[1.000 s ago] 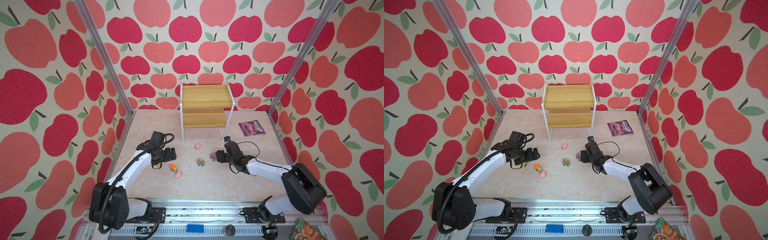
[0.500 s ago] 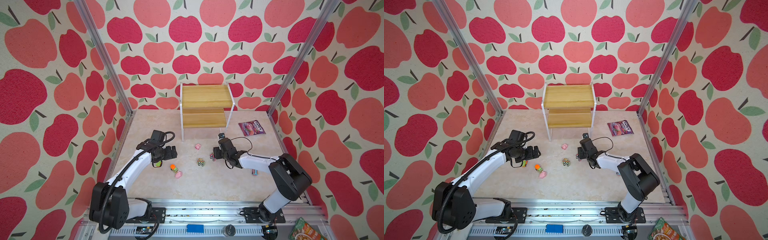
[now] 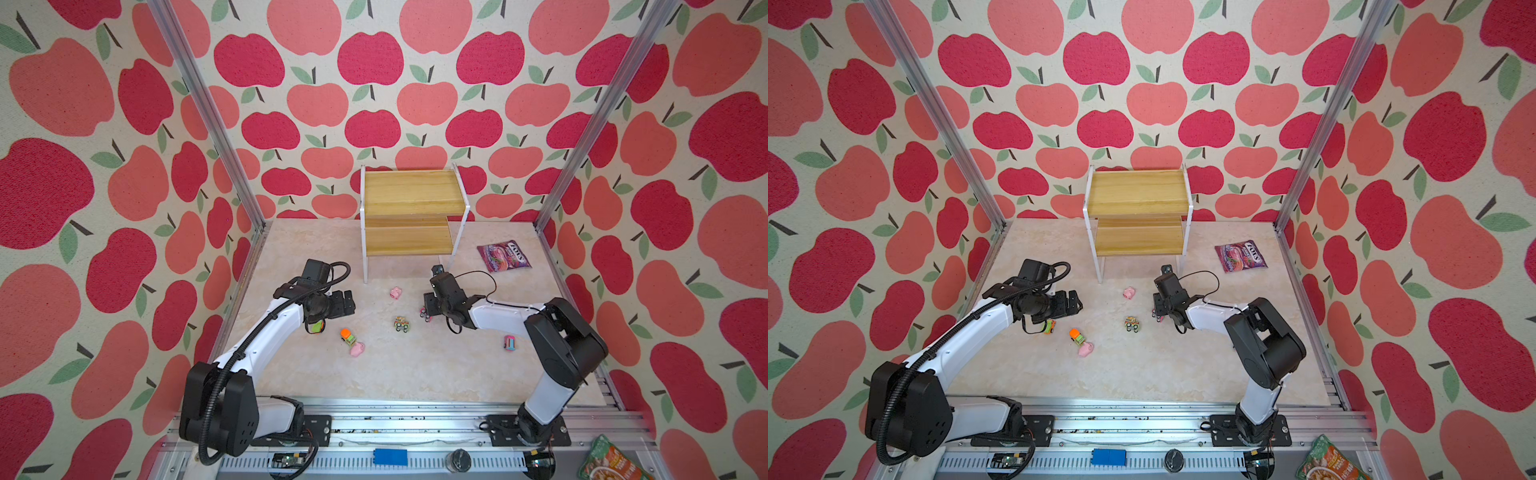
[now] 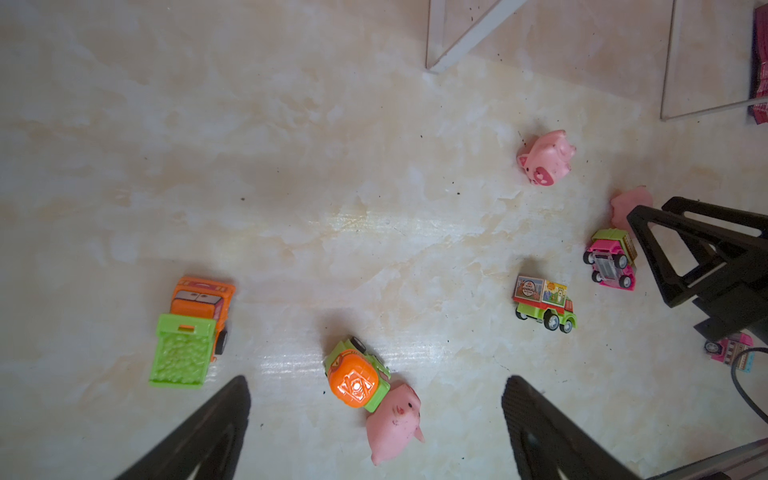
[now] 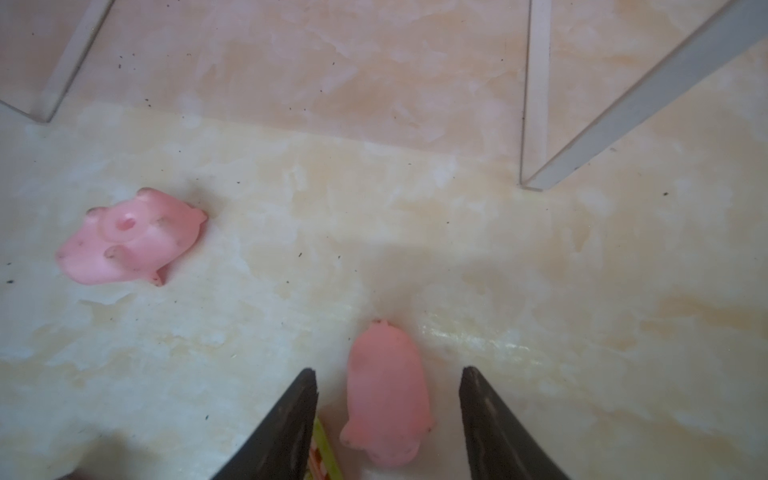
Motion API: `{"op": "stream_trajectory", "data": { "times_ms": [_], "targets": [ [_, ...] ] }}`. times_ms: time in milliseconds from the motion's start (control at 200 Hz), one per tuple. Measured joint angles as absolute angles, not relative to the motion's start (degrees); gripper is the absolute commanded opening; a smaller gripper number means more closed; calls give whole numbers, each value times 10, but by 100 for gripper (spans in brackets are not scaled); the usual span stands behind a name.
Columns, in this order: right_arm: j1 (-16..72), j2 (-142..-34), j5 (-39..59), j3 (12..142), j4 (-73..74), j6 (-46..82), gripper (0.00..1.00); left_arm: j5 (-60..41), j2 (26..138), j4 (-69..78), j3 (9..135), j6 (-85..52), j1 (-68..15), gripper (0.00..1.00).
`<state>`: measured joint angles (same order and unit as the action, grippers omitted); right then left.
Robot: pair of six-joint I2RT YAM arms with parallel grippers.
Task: Place and organize the plastic toys onto the shelf
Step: 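Lower the right gripper and grasp the upright pink pig toy, then lift the pink pig with the right gripper onto the lower shelf tier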
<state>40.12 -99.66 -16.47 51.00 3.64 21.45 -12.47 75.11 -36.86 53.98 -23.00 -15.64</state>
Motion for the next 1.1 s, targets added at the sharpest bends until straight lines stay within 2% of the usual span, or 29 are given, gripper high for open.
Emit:
{"op": "stream_trajectory", "data": {
  "times_ms": [310,510,655,1101],
  "targets": [
    [394,-1003,-158,510,29,212,47,-128,751,-360,540,-230,-157,97],
    [390,-1017,-145,514,24,210,35,-129,751,-357,540,-230,-157,98],
    [389,-1014,-145,514,24,209,31,-129,751,-354,540,-230,-157,98],
    [402,-873,-139,473,34,197,29,-129,737,-373,577,-212,-157,98]
  ]
}}
